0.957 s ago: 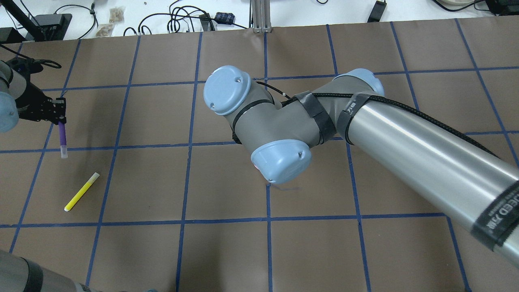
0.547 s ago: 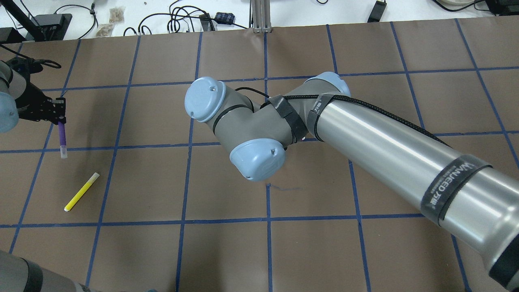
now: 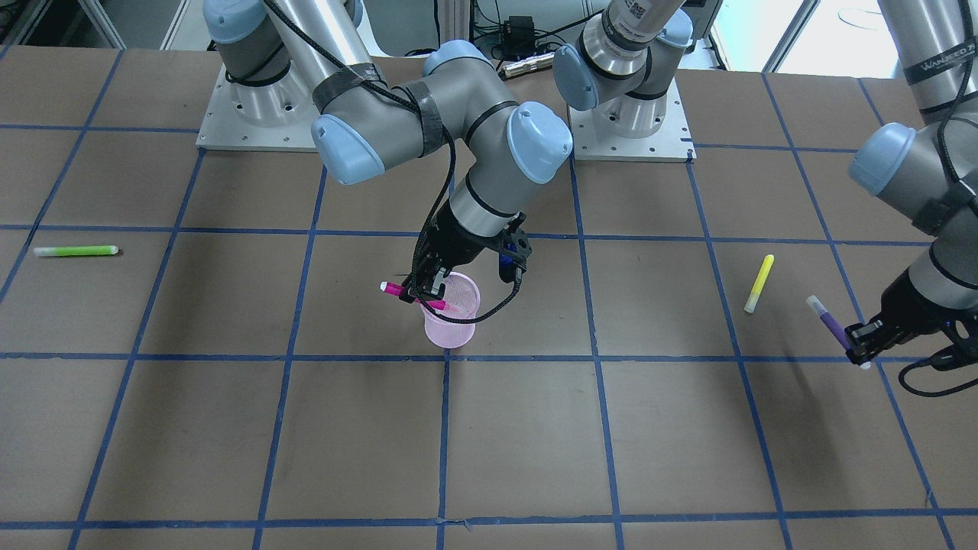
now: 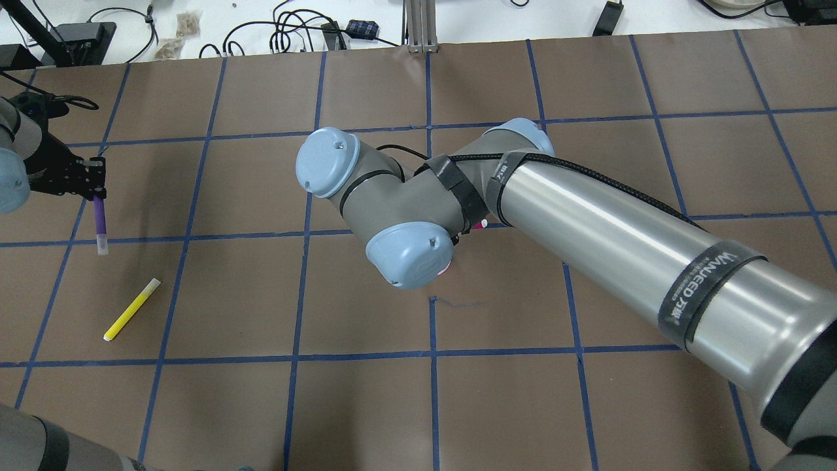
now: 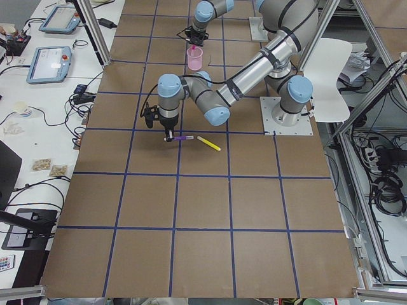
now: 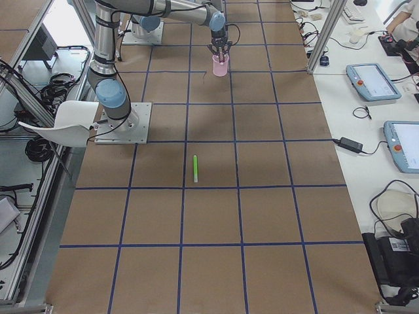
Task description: Insert purple and pink pens into pink cup
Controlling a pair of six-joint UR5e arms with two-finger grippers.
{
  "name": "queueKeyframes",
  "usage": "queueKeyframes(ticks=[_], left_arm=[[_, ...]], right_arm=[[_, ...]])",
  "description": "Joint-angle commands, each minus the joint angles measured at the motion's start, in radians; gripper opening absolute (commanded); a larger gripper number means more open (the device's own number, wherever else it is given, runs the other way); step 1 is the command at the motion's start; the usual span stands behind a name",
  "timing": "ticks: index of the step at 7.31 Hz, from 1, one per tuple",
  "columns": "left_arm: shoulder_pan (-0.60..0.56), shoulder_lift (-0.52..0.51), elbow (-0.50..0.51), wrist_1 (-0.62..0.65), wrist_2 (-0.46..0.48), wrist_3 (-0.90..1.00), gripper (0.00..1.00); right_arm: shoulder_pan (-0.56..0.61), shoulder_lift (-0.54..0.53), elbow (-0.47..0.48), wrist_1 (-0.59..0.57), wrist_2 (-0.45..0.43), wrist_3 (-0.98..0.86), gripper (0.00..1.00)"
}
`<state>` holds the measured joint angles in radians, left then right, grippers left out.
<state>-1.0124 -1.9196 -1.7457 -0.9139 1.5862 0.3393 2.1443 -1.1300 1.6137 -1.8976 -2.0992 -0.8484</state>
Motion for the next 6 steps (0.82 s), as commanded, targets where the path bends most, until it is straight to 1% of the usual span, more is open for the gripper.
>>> queueKeyframes(ticks=[1, 3, 4, 5, 6], left_arm=[[0.0, 0.001, 0.0, 0.001, 0.0, 0.001, 0.0], [0.0, 0.001, 0.002, 0.001, 0.0, 0.004, 0.0], [-0.009, 0.007, 0.009, 0.001, -0.005, -0.009, 0.0], [-0.075, 0.004, 0.029, 0.019, -0.014, -0.093, 0.0], [-0.183, 0.016, 0.053, 0.036, -0.008, -0.18, 0.0]], right_arm=[[-0.01, -0.014, -0.011, 0.006, 0.002, -0.006, 0.85], [-0.055, -0.072, -0.05, 0.084, 0.007, -0.006, 0.85], [-0.108, -0.117, -0.058, 0.095, 0.04, -0.006, 0.85], [-0.18, -0.172, -0.06, 0.094, 0.123, -0.004, 0.91], [-0.258, -0.224, -0.06, 0.095, 0.183, -0.006, 0.95]])
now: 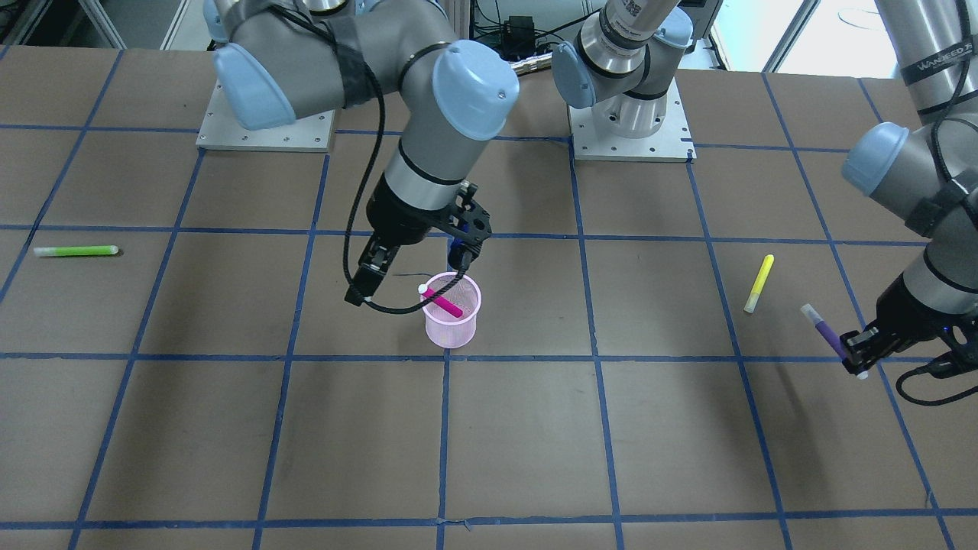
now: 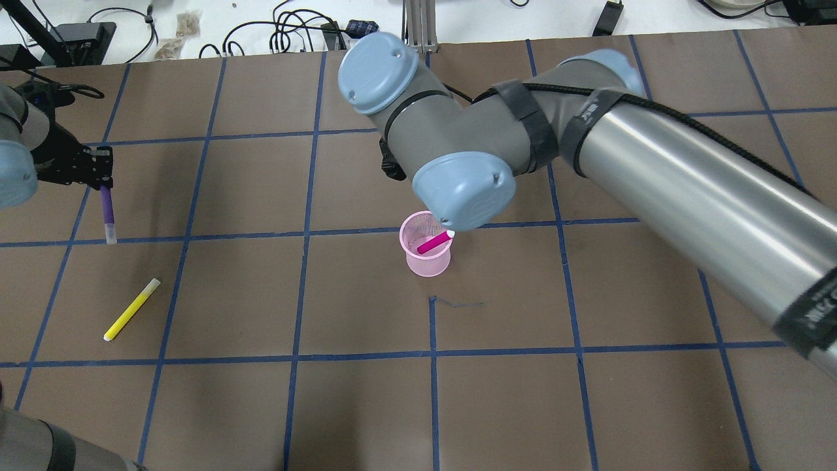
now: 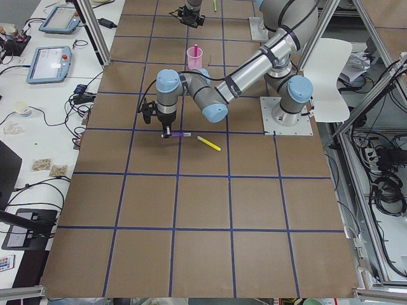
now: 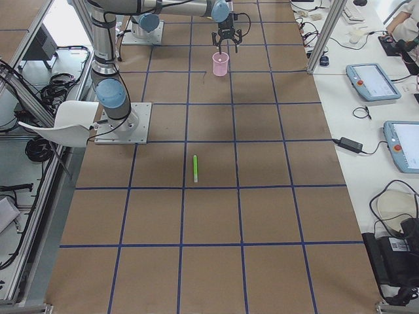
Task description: Insert purple and pink pens into pink cup
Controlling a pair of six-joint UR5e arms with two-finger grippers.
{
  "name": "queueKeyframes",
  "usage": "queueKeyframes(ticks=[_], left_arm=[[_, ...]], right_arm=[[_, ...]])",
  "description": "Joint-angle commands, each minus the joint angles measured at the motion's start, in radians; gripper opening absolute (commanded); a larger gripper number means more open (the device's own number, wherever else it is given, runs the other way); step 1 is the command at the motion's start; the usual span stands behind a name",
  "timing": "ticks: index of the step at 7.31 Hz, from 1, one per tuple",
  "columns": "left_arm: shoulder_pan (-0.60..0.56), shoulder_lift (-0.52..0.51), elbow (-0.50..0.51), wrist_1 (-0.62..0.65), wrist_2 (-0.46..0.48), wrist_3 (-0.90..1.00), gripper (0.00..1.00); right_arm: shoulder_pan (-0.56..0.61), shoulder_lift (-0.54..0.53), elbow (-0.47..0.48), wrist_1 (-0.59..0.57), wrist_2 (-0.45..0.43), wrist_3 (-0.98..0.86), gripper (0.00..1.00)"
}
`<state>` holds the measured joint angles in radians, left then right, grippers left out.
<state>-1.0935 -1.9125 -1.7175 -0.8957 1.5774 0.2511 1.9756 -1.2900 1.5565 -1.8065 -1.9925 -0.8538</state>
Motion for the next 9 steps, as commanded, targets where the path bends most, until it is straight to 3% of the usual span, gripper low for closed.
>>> queueKeyframes(ticks=[1, 3, 4, 6, 9], left_arm=[[-0.193, 0.021, 0.041, 0.018, 0.009, -0.216, 0.0], [-0.372, 0.045, 0.041, 0.023, 0.006, -0.465, 0.0], [-0.458, 0.053, 0.041, 0.052, 0.009, -0.586, 0.0], [-0.61, 0.043, 0.023, 0.119, 0.019, -0.778, 0.0], [-0.797, 0.03, -0.016, 0.176, 0.176, -0.984, 0.0]], right_arm=[[-0.163, -0.104, -0.003, 0.0, 0.159, 0.007, 1.0], [-0.265, -0.159, -0.001, -0.005, 0.257, 0.077, 1.0], [-0.294, -0.17, 0.0, 0.002, 0.297, 0.207, 1.0], [-0.311, -0.192, 0.005, 0.007, 0.304, 0.322, 1.0], [-0.334, -0.228, 0.004, 0.076, 0.345, 0.668, 1.0]])
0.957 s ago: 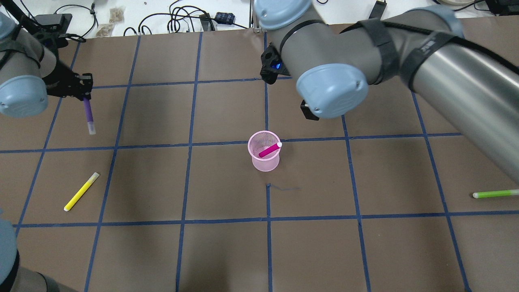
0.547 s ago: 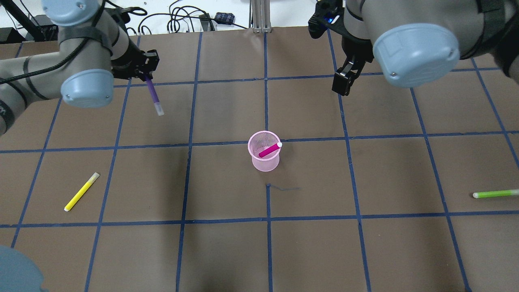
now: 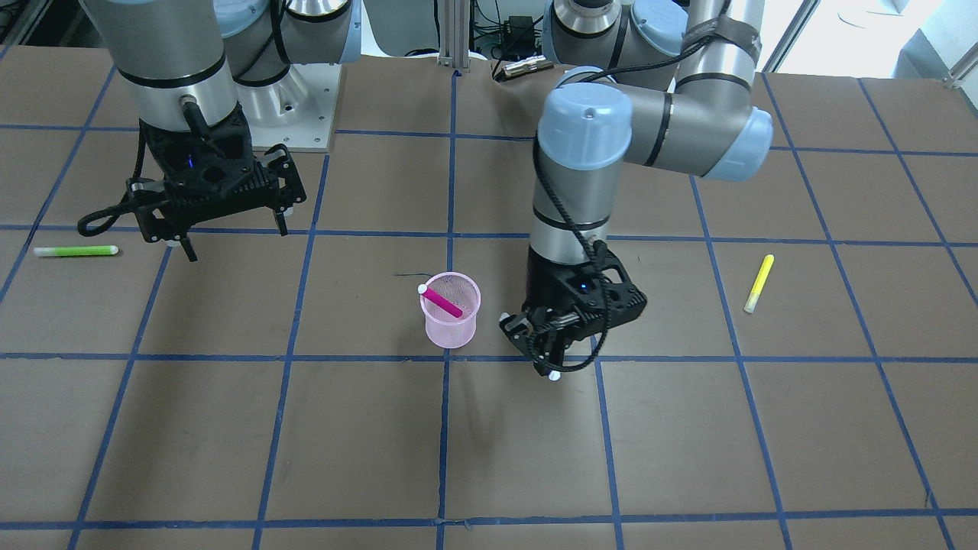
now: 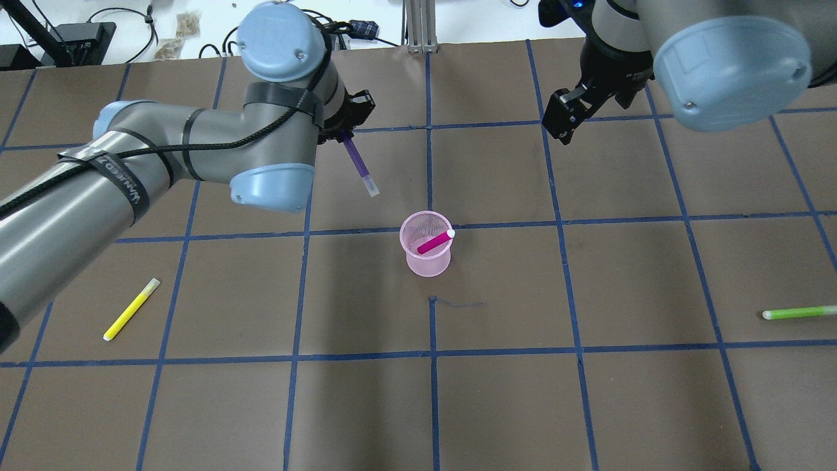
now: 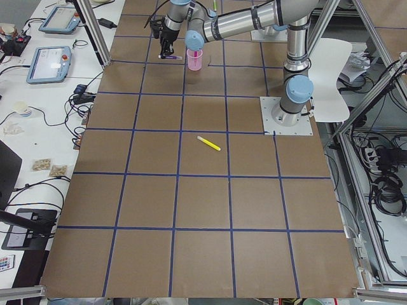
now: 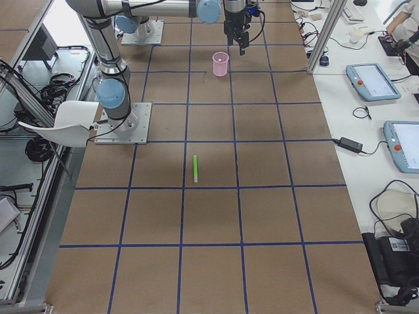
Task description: Insert purple and pink pens into pink cup
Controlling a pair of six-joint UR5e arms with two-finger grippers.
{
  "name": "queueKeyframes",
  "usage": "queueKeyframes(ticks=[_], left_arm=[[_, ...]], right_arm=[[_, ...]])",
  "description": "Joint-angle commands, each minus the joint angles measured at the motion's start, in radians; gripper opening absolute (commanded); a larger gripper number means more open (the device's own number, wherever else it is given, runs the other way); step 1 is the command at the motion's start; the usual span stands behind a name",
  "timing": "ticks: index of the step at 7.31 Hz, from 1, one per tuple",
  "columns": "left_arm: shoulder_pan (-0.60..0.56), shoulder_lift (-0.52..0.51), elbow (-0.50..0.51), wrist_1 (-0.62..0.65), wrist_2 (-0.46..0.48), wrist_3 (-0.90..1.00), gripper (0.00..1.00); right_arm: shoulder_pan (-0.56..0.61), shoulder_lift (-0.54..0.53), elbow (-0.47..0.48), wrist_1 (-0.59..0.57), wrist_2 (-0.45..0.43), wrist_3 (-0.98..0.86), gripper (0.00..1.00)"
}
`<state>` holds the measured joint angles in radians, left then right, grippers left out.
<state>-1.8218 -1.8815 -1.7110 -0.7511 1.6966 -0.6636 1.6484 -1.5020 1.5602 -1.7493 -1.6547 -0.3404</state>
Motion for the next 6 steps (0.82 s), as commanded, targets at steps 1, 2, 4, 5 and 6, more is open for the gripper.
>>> queueKeyframes(ticks=[1, 2, 4, 5, 6], left_arm=[[-0.103, -0.005, -0.036, 0.082, 0.087, -0.138, 0.0], [-0.14, -0.002, -0.051, 0.088, 0.095, -0.148, 0.0], [-0.189, -0.004, -0.084, 0.088, 0.147, -0.172, 0.0], [-0.201, -0.007, -0.093, 0.088, 0.166, -0.172, 0.0], [-0.206, -0.005, -0.096, 0.088, 0.167, -0.172, 0.0]], right_arm=[[-0.002, -0.02, 0.001, 0.024, 0.0, 0.2, 1.0], [-0.002, -0.032, 0.006, 0.024, 0.003, 0.272, 1.0], [-0.002, -0.041, 0.003, 0.098, 0.009, 0.371, 1.0], [-0.002, -0.043, 0.004, 0.105, 0.007, 0.376, 1.0], [-0.004, -0.043, 0.005, 0.105, 0.007, 0.374, 1.0]])
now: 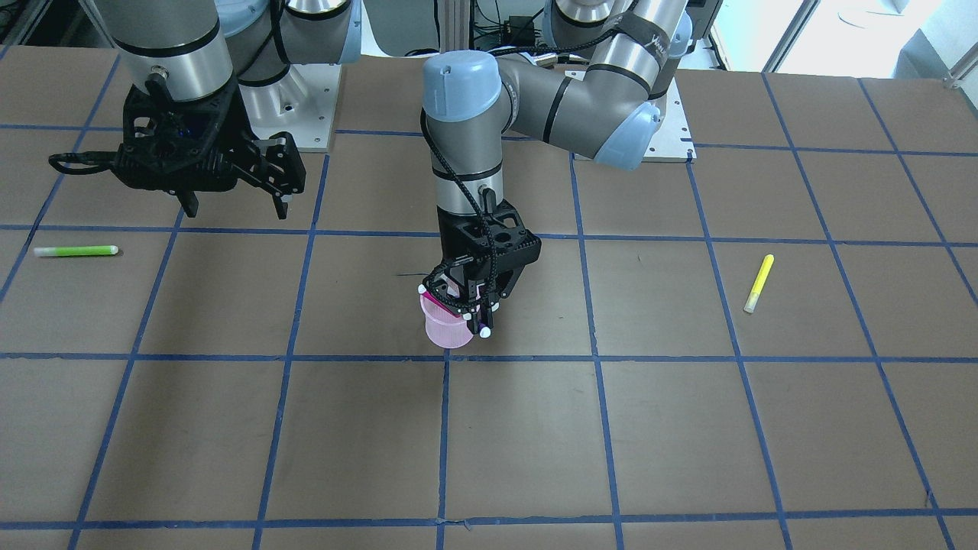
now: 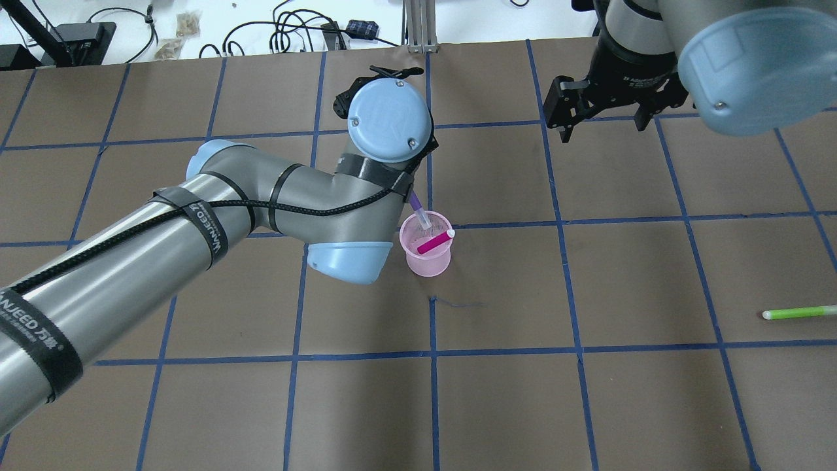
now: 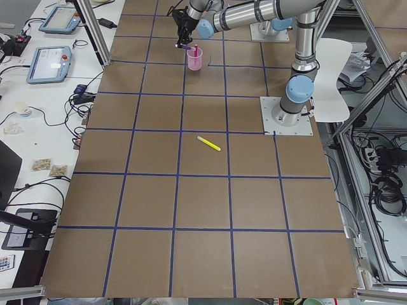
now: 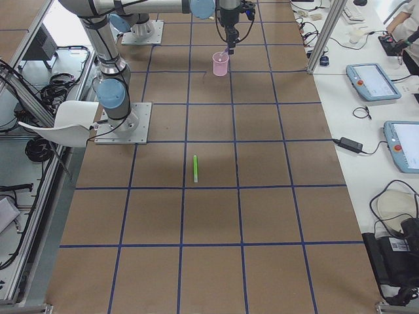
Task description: Insert purple and pink pens into pink cup
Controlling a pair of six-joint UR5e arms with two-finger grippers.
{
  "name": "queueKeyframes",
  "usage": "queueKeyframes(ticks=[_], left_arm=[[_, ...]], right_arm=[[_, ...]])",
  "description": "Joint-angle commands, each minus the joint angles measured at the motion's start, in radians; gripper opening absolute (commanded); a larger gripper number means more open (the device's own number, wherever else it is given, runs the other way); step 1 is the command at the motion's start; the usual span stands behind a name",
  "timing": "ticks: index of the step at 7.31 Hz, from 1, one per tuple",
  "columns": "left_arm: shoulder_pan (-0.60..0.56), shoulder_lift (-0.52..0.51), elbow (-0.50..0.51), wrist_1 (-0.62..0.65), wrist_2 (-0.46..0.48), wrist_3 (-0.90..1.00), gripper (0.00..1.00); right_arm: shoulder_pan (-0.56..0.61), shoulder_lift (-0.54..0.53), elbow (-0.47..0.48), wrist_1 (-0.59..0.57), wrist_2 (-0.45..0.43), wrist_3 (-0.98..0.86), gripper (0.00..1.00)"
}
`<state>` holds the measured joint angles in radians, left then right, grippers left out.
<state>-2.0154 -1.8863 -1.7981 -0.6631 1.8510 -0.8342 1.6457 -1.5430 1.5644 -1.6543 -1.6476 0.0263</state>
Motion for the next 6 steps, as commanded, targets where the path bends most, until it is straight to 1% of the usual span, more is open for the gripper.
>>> queueKeyframes(ticks=[1, 5, 6], left_arm=[[-0.016, -0.002, -0.015, 0.0, 0.013, -0.003, 0.0], [-0.032, -0.01, -0.032, -0.001, 0.002, -0.042, 0.0], [-0.033, -0.013, -0.032, -0.003, -0.002, -0.042, 0.06]], right_arm=[[-0.001, 0.0, 0.0, 0.008, -0.001, 0.004, 1.0], [-0.001, 0.0, 0.002, 0.005, 0.003, -0.005, 1.0], [-0.001, 0.0, 0.002, 0.007, 0.003, -0.005, 1.0]])
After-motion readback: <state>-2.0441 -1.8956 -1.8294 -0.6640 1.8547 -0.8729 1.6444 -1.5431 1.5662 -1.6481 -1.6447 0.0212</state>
